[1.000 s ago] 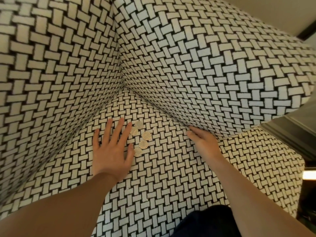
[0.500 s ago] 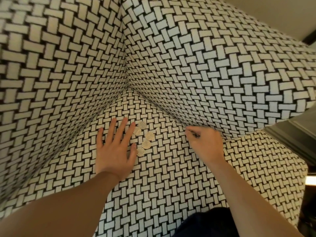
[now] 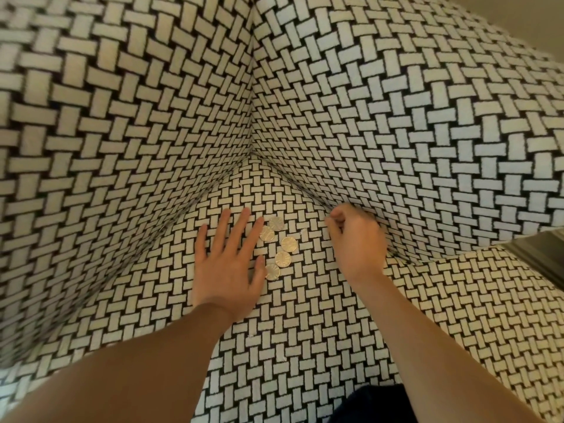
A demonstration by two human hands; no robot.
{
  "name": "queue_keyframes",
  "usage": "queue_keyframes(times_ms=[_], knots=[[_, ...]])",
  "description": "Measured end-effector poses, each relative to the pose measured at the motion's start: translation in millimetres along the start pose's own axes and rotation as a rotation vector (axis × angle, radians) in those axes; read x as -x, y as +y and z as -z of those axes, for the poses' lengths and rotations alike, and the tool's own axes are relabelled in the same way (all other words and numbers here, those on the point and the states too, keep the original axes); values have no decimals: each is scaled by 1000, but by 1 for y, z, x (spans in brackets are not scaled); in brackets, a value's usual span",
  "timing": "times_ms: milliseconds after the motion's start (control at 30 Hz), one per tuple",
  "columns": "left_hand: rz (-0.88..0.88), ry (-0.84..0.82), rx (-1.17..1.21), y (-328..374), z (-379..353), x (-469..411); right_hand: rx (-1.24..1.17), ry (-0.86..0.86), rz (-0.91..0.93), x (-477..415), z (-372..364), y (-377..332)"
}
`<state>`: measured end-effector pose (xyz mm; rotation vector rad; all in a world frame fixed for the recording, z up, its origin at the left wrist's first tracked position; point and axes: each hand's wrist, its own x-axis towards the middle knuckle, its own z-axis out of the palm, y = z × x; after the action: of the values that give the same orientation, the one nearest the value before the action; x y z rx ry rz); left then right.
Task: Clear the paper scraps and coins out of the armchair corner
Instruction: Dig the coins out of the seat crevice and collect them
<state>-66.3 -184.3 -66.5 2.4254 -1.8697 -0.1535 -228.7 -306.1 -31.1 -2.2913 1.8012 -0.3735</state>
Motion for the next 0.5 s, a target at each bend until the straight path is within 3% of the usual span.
queue_keyframes(times_ms=[333,500], knots=[[11,-19,10,0,2,1,160,13,22,1,2,-4],[13,-29,29,0,3,1,-28,-6,97,5,8,6]])
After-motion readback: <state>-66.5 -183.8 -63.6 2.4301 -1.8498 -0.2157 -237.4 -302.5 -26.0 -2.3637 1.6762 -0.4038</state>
